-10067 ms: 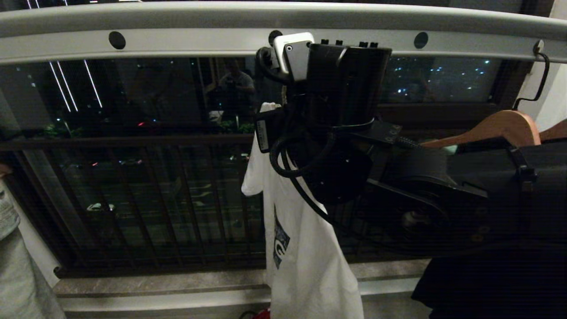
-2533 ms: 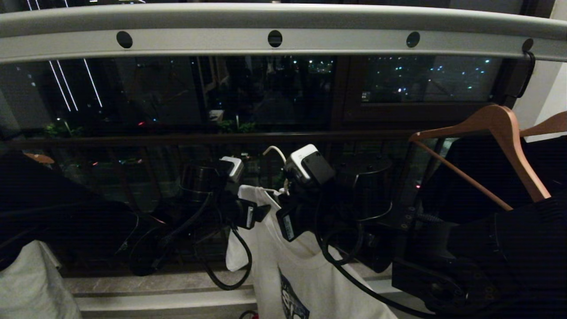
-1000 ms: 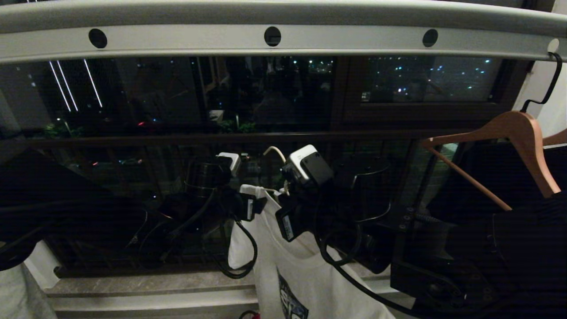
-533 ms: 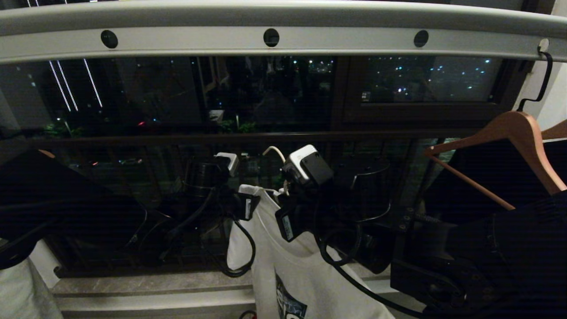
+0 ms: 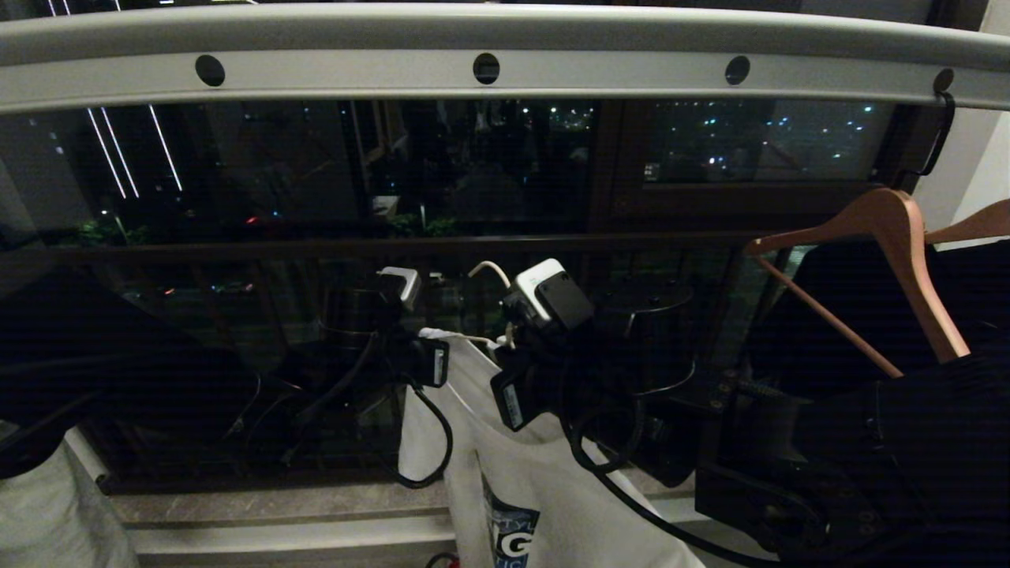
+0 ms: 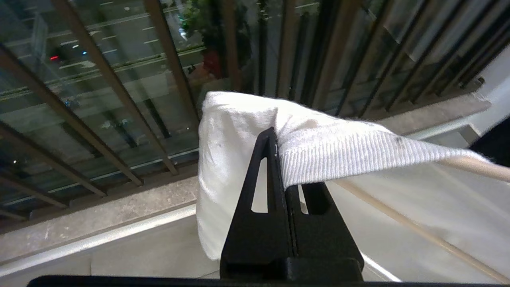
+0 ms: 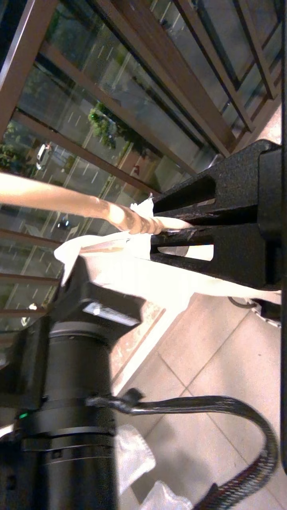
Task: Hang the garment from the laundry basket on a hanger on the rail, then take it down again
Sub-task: Take the clothes off the clothes rack
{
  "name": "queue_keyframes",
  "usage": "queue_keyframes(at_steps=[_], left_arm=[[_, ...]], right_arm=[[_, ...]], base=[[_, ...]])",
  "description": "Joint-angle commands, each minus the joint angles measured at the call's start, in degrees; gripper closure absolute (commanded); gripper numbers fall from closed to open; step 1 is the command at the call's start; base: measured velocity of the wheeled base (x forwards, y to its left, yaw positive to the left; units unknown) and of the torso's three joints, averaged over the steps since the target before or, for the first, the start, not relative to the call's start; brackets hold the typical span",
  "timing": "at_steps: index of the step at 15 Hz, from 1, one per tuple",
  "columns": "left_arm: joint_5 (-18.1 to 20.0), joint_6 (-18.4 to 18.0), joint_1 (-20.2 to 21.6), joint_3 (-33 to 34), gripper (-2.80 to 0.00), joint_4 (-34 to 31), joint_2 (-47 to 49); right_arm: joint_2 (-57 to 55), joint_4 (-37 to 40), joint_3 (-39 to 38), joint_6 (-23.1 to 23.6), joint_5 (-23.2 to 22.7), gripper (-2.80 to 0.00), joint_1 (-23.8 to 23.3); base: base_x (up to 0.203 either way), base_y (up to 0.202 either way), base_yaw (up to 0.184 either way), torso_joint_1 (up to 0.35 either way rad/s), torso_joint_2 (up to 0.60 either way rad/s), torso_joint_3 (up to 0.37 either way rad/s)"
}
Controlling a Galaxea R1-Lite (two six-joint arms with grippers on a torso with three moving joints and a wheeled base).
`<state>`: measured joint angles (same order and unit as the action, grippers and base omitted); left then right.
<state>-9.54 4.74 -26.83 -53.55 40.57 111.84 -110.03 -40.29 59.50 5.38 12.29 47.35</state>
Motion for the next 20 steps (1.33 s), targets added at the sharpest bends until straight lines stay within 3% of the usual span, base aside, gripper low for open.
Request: queue_keyframes(at_steps=[1, 13, 15, 20], left_arm=[[-0.04, 0.36, 0.99, -0.77, 0.0, 0.39, 0.22], [0.12, 7.86, 8.9, -10.76, 0.0, 3.64, 9.97], [0.13, 9.72, 9.16, -11.31, 0.0, 3.64, 10.31], [-0.14, 9.97, 9.29, -12.6, 0.0, 3.64, 11.92]], right_arm=[[-0.27, -0.23, 0.0, 0.07, 0.1, 0.0, 0.02], [-1.15, -0.31, -0.35, 1.57, 0.1, 0.0, -0.33], [-1.06, -0.3, -0.26, 1.57, 0.12, 0.0, -0.41], [-0.8, -0.32, -0.26, 1.57, 0.35, 0.0, -0.59]], base=[[0.0, 0.0, 0.0, 0.0, 0.0, 0.0], [0.0, 0.0, 0.0, 0.0, 0.0, 0.0], [0.0, 0.0, 0.0, 0.0, 0.0, 0.0], [0.0, 0.0, 0.0, 0.0, 0.0, 0.0]])
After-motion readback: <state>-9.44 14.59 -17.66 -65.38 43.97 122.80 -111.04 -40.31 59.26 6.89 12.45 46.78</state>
